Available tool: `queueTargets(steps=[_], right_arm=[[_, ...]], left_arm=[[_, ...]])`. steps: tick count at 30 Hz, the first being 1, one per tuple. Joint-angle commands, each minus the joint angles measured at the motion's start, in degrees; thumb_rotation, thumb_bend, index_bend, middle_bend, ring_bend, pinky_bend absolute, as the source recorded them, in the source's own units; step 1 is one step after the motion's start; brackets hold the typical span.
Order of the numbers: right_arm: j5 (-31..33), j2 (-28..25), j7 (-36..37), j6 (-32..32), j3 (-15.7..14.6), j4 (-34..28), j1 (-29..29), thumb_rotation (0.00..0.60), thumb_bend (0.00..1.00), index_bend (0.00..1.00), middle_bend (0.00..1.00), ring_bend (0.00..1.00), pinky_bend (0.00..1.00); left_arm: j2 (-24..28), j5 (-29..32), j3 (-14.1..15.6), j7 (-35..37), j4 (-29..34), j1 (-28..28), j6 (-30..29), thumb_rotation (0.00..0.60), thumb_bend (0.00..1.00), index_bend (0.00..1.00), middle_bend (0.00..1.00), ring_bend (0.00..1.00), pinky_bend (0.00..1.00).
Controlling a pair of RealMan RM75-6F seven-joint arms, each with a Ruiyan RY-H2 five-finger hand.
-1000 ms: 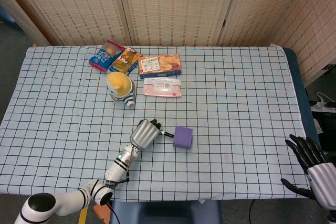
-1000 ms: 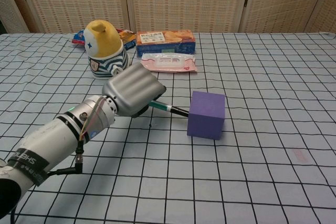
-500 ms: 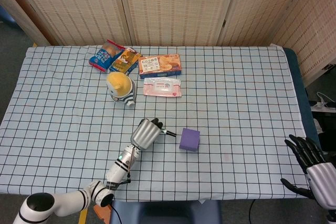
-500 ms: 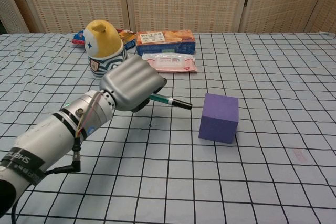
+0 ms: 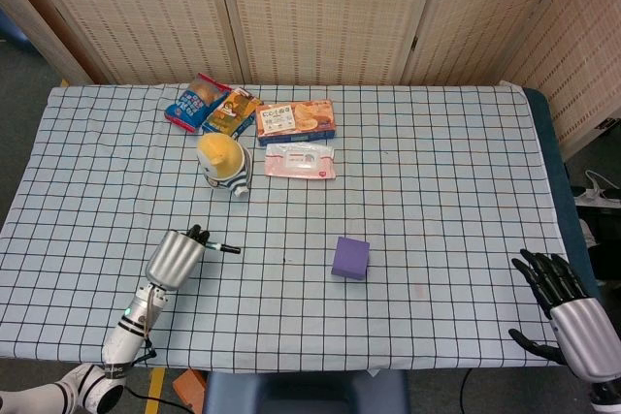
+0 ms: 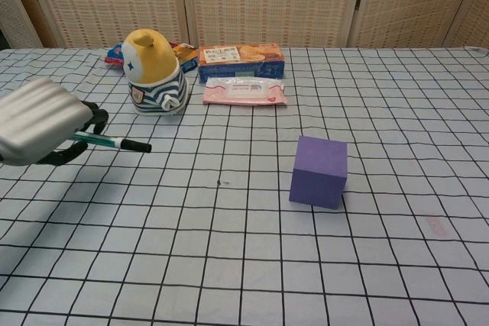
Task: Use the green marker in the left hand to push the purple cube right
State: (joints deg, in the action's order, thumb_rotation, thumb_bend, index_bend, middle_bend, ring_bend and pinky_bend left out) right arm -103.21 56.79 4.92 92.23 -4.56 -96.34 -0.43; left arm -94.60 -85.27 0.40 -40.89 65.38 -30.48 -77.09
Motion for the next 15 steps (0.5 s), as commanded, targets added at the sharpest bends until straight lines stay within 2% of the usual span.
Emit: queueTargets(steps=[1,7,13,15], right_arm=[[-0.04,0.52,-1.04,-0.84,0.0,-0.41,0.4,0.6,0.06,0.0,0.0,0.0,0.0],[0.66,1.21,-2.55,-1.93,0.28,-0.95,0.8,0.6,0.06,0.0,0.0,0.0,0.0],[1.5,1.56,-3.3,-3.06,0.47,-1.15,1.24,0.6,0.06,0.0,0.0,0.0,0.0],[1.56,1.59,-3.44,-3.13,0.45,-1.19,1.26,0.6,0.06,0.0,0.0,0.0,0.0]], left_arm=[[0.73,1.87,0.19,6.97,-6.02,2.49,0.43,0.6,0.69,0.8,0.84,1.0,1.0],[-2.53,3.78,-0.5,14.52,-16.28,3.28,4.65,0.6,0.65,0.76,0.81,1.0,1.0],[-5.44,2.74,-0.25,17.66,-21.08,3.51,5.58,0.6,0.57,0.56,0.71,1.0,1.0],[-5.83,3.07,-0.25,17.24,-21.34,3.61,6.78,0.6,0.54,0.48,0.64,0.98,1.0]])
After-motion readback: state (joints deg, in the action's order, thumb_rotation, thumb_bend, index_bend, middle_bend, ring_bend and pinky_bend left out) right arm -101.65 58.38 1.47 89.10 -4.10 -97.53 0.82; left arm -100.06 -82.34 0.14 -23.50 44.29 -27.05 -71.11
